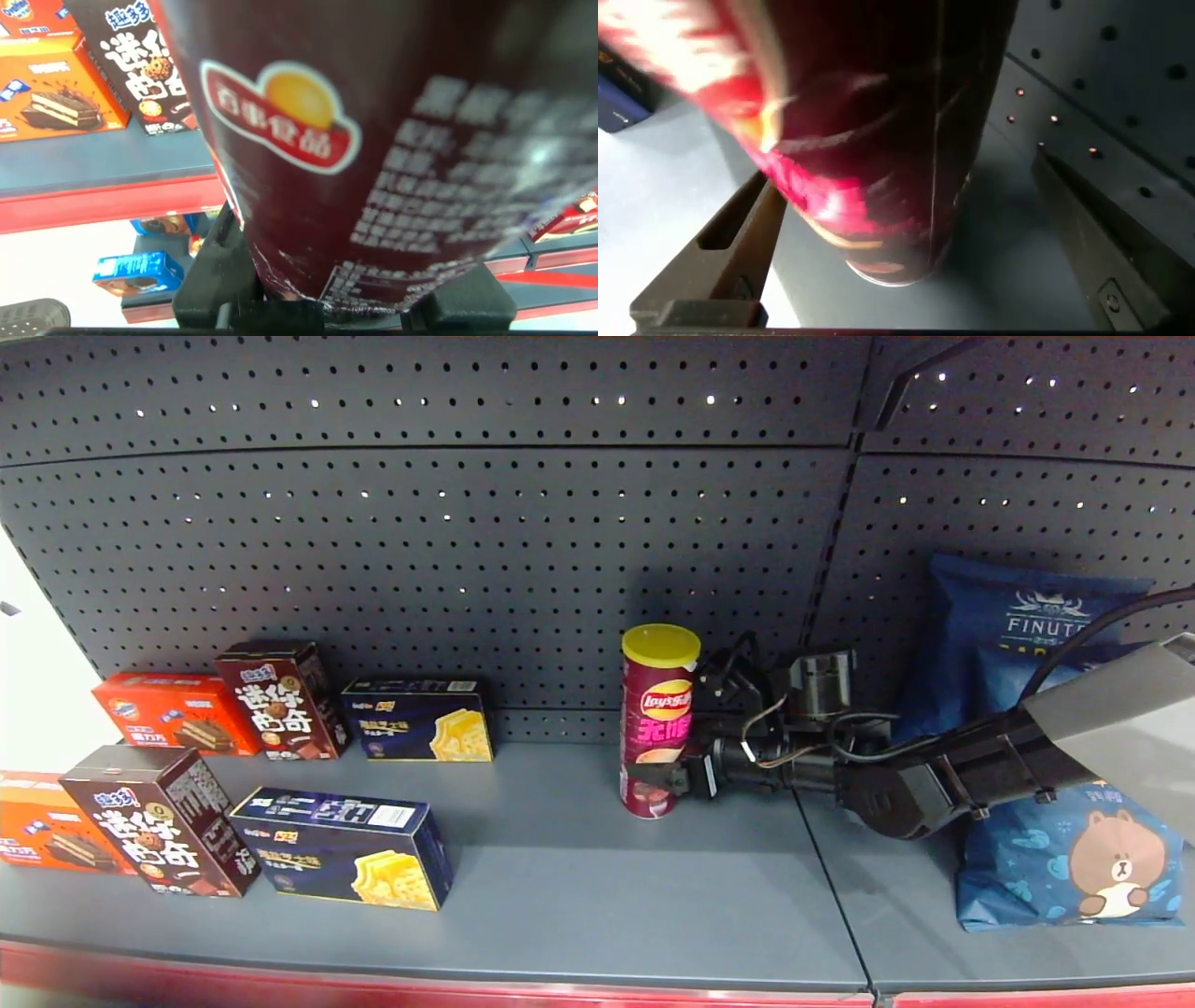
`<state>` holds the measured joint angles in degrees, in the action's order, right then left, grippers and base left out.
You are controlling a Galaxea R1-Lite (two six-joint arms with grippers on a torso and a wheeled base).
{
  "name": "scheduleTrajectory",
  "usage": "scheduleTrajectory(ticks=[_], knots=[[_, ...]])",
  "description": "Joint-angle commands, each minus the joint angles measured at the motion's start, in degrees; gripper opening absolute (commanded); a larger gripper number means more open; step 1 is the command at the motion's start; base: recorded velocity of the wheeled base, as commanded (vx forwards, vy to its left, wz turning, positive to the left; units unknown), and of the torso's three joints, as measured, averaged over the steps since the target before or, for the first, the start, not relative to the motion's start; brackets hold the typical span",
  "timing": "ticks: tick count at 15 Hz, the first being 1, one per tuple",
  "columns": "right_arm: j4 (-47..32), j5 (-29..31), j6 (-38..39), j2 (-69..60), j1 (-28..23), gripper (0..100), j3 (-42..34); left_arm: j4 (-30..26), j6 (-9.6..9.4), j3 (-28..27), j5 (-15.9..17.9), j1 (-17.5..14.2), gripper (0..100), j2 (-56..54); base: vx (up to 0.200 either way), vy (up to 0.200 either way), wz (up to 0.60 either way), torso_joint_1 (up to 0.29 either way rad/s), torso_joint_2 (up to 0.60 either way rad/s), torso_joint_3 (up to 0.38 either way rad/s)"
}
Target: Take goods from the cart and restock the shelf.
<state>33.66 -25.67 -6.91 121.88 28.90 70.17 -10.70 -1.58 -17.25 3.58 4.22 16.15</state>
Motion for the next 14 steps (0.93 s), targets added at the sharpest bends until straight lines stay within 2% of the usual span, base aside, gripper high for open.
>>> scheduleTrajectory(ticks=[1,2,3,14], knots=[[0.1,-0.1,0.0,0.6,0.5,100,0.2,0.0,0.00,0.0,0.0,0.0,0,-0.1,0.000,0.000,0.00,0.000,0.00,0.000],[0.1,-0.1,0.0,0.8,0.5,100,0.3,0.0,0.00,0.0,0.0,0.0,0,-0.1,0.000,0.000,0.00,0.000,0.00,0.000],[0.1,-0.1,0.0,0.9,0.6,0,0.3,0.0,0.00,0.0,0.0,0.0,0,-0.1,0.000,0.000,0.00,0.000,0.00,0.000],[1.0,-1.0,-0.3,-2.0,2.2,0,-1.7,-0.1,0.00,0.9,-0.1,-0.1,0,-2.0,0.000,0.000,0.00,0.000,0.00,0.000]])
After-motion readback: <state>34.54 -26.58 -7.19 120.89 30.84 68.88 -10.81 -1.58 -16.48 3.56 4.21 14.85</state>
